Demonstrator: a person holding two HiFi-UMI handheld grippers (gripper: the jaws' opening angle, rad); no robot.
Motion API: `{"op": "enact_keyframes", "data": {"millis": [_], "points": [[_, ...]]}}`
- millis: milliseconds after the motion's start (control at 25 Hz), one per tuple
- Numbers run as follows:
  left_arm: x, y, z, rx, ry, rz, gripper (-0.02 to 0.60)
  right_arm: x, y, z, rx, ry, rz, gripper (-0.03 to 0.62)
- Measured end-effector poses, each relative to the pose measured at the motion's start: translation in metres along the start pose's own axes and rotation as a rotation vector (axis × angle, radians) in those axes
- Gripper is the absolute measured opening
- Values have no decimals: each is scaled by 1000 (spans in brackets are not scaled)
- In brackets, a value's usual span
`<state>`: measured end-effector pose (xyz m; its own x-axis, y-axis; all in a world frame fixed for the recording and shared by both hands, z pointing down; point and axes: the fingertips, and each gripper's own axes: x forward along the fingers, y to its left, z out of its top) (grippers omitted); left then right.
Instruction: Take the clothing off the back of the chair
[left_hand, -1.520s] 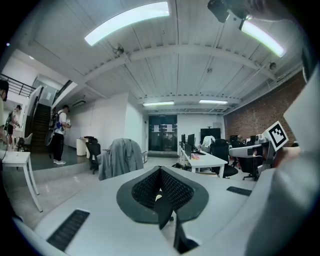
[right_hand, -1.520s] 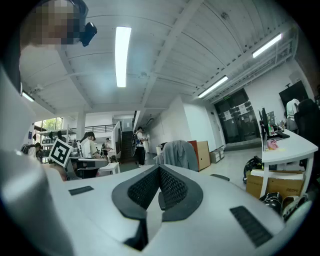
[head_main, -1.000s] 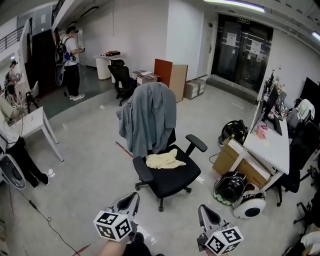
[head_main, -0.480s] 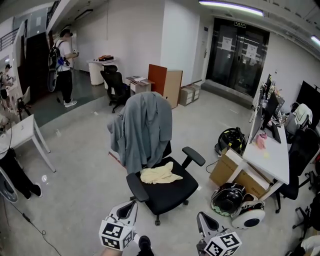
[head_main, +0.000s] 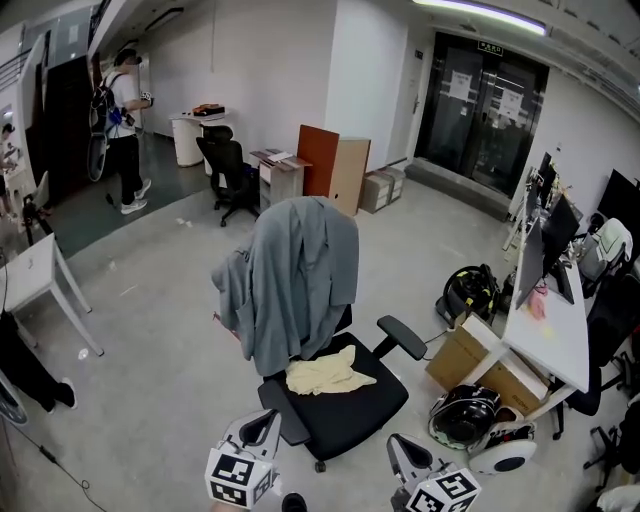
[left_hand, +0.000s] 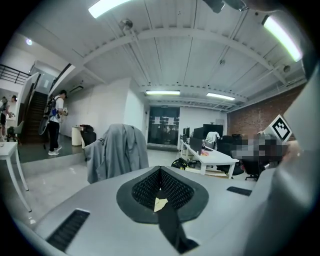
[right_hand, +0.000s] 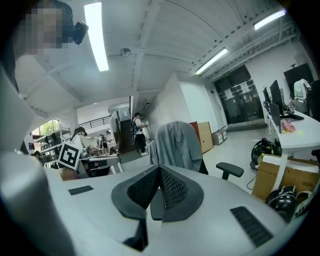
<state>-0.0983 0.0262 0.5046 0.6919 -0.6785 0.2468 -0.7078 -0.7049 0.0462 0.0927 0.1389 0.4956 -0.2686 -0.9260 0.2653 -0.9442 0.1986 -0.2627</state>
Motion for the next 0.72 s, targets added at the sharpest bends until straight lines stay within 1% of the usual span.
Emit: {"op": "enact_keyframes", "data": {"millis": [200,360,440,560,640,720], "points": [[19,40,20,15,-29,3,6,44,8,38,-51,-42,10,14],[22,56,34,25,-40,3,6,61,0,60,-51,-77,-12,14],[25,65,36,27,-34,14,6,70,-3,66,-47,-87,-6,14],[39,77,32,7,-16,25,6,89,-10,67,-30,-93,7,14],[50,79,30,-4,-4,23,6,103,-17,66,-19,-83,18,14],[63,79,32,2,8,24,6,117,-26,71,-14,-84,34,14]]}}
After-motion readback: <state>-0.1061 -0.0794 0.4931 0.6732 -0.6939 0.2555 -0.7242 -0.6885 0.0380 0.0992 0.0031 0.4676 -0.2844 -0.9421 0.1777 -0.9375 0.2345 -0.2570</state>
